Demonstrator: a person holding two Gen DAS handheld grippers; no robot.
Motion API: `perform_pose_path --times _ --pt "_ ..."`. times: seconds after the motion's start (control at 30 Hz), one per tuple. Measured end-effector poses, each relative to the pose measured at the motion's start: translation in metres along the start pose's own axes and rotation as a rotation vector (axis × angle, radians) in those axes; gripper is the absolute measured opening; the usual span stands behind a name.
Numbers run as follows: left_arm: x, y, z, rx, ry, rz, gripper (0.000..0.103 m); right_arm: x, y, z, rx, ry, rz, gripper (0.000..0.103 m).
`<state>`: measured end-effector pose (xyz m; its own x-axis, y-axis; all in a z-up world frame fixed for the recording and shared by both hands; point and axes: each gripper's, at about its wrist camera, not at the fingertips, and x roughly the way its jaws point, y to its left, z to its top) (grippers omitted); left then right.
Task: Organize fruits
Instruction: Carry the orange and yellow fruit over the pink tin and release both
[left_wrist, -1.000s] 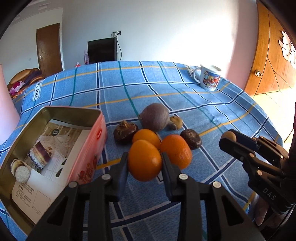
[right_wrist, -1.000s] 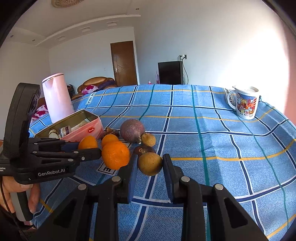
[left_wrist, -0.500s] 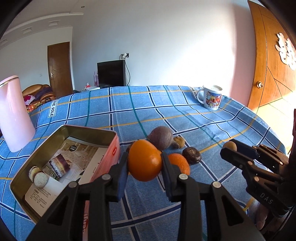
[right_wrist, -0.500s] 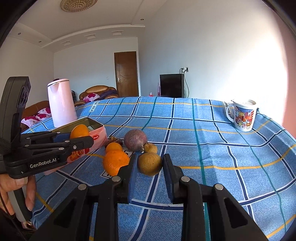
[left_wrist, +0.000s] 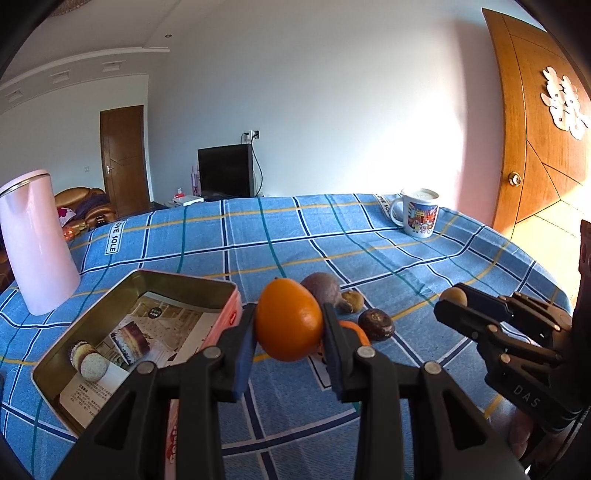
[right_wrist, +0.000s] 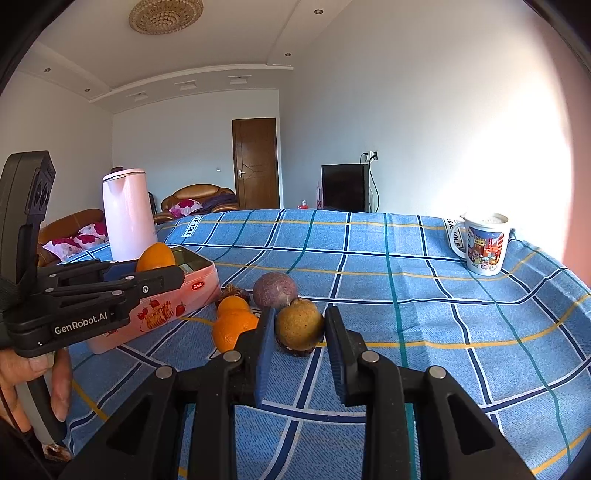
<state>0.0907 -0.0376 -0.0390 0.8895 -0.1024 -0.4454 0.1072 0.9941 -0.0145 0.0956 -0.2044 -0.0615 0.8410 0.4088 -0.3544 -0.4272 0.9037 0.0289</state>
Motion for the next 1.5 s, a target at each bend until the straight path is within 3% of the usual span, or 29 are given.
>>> perform_pose_path --times 1.07,1.27,1.5 --pt "-0.023 -0.004 -0.002 0.035 -0.112 0.047 0.035 -0.020 0.003 0.000 -0.011 -0.123 0.018 0.029" --pt "-0.033 0.024 0.000 -0.015 -0.112 0.088 0.035 -0.008 0.011 0.022 0.011 -0.080 0.096 0.029" --pt "-0.032 0.092 -0.001 -0.126 -0.042 0.195 0.035 0.025 0.063 0.057 -0.033 0.003 0.273 0.029"
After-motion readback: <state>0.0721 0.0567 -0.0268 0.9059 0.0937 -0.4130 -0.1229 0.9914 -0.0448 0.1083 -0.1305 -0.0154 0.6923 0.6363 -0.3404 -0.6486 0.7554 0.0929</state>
